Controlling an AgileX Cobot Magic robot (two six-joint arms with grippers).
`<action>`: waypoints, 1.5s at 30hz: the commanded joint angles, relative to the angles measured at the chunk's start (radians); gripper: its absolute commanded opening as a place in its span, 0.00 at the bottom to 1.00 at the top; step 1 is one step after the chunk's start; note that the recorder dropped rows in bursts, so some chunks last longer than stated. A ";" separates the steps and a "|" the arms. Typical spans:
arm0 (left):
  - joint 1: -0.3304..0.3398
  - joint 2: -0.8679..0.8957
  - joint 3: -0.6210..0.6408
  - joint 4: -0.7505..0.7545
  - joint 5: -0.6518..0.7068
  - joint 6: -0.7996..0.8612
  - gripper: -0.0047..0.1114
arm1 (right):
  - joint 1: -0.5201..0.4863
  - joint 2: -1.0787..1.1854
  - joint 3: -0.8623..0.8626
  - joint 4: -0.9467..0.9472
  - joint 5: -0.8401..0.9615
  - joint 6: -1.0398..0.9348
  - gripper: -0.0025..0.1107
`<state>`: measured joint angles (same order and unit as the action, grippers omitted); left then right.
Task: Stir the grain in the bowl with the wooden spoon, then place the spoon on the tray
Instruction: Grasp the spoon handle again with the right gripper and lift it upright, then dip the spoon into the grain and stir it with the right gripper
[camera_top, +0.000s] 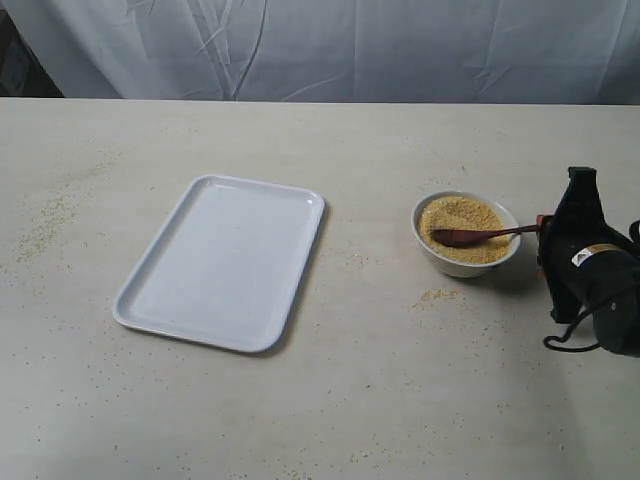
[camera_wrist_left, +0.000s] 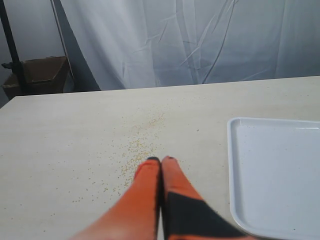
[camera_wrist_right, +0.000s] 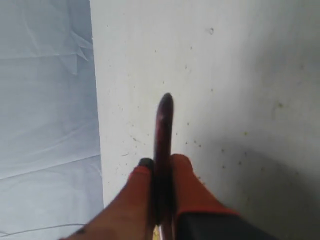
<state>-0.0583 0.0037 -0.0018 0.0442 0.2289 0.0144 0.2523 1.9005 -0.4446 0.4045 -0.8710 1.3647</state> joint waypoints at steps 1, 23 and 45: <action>-0.004 -0.004 0.002 0.002 -0.012 -0.004 0.04 | 0.001 -0.004 0.001 0.005 -0.097 -0.042 0.02; -0.004 -0.004 0.002 0.002 -0.012 -0.004 0.04 | -0.002 -0.141 -0.219 -0.466 0.174 -1.377 0.02; -0.004 -0.004 0.002 0.002 -0.012 -0.004 0.04 | -0.004 -0.133 -0.219 -0.416 0.121 -1.383 0.02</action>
<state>-0.0583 0.0037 -0.0018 0.0442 0.2289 0.0144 0.2532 1.7376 -0.6615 -0.0341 -0.7707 0.0504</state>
